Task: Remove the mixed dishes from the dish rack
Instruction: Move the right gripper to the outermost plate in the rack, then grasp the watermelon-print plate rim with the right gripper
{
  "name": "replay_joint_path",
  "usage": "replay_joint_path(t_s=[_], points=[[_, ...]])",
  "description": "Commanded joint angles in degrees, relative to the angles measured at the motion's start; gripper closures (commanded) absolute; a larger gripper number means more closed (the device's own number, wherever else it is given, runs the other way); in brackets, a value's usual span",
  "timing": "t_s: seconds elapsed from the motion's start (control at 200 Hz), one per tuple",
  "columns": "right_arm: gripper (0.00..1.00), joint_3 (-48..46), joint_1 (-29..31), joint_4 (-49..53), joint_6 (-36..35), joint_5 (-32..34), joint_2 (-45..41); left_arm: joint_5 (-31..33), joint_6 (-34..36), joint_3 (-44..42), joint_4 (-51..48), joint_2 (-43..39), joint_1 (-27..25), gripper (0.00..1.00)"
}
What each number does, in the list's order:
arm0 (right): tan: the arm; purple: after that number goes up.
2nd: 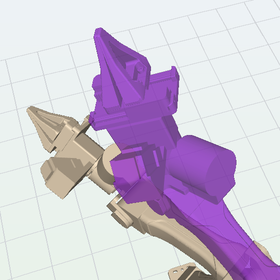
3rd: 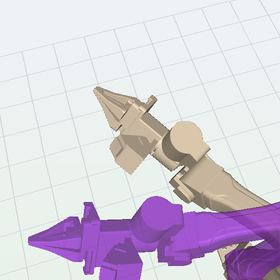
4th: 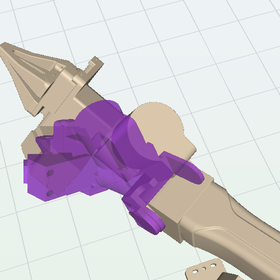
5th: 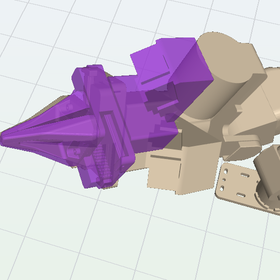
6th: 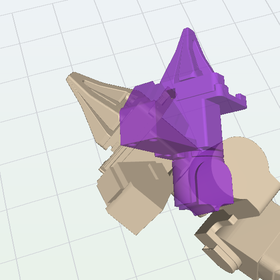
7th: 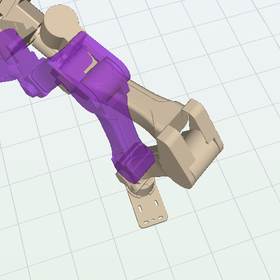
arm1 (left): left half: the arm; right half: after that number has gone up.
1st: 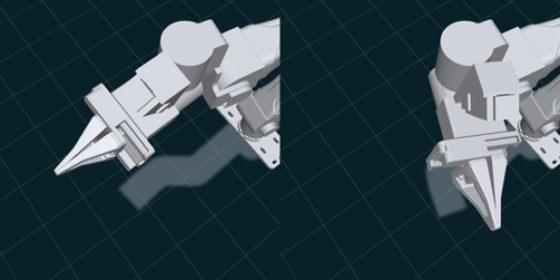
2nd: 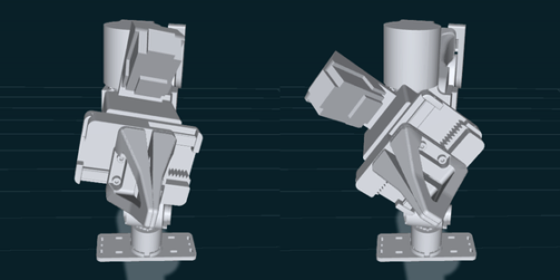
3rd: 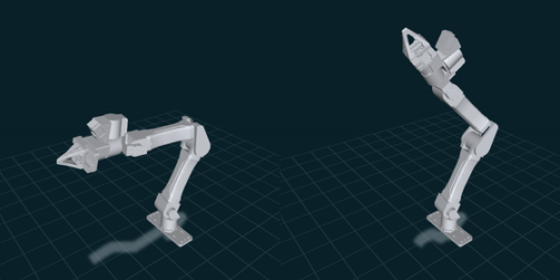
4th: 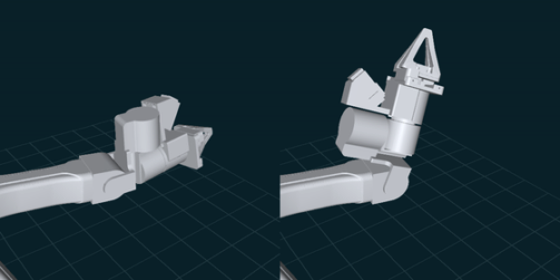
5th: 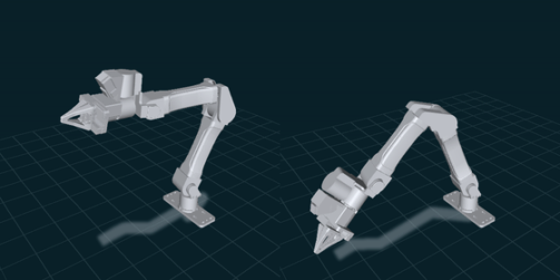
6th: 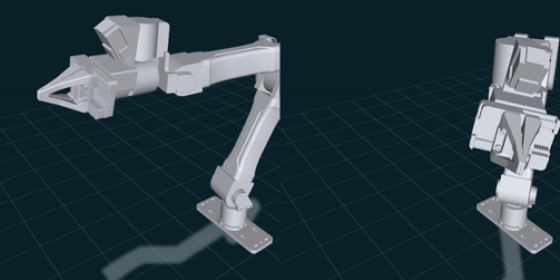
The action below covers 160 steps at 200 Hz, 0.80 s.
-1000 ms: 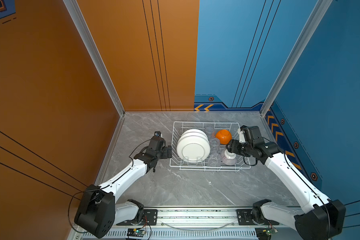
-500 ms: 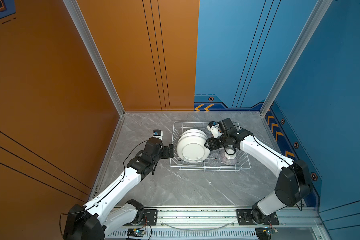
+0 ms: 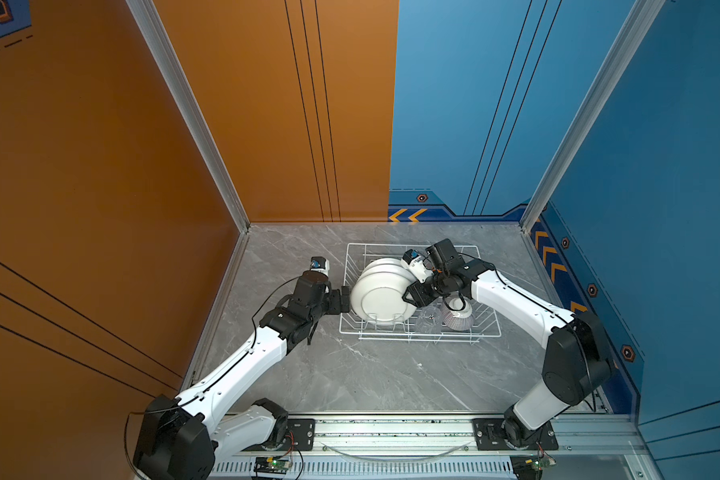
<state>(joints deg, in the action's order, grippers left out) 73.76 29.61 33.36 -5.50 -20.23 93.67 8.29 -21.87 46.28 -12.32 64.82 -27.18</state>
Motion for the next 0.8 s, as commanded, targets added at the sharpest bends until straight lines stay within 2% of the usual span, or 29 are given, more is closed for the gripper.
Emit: replay_joint_path(t_s=[0.0,0.14,0.325,0.566,0.796], points=[[0.51,-0.45,1.33,-0.76,-2.71,-5.54,0.38,0.37,1.47,2.77,-0.60,1.11,-0.59,0.02],[0.57,-0.77,1.35,-0.67,-5.11,-8.62,-0.02,1.55,2.64,4.00,-0.05,2.64,-0.60,0.02],[0.58,0.08,1.25,-0.51,-8.35,-12.40,0.48,4.47,5.57,5.49,4.18,5.23,0.03,0.02],[0.57,2.65,0.89,-0.40,-8.03,-15.06,2.96,2.20,6.25,7.73,4.49,8.10,0.59,0.02],[0.54,2.37,2.03,-4.42,-5.93,-16.20,4.05,1.96,6.22,7.97,4.41,9.14,0.99,0.02]])
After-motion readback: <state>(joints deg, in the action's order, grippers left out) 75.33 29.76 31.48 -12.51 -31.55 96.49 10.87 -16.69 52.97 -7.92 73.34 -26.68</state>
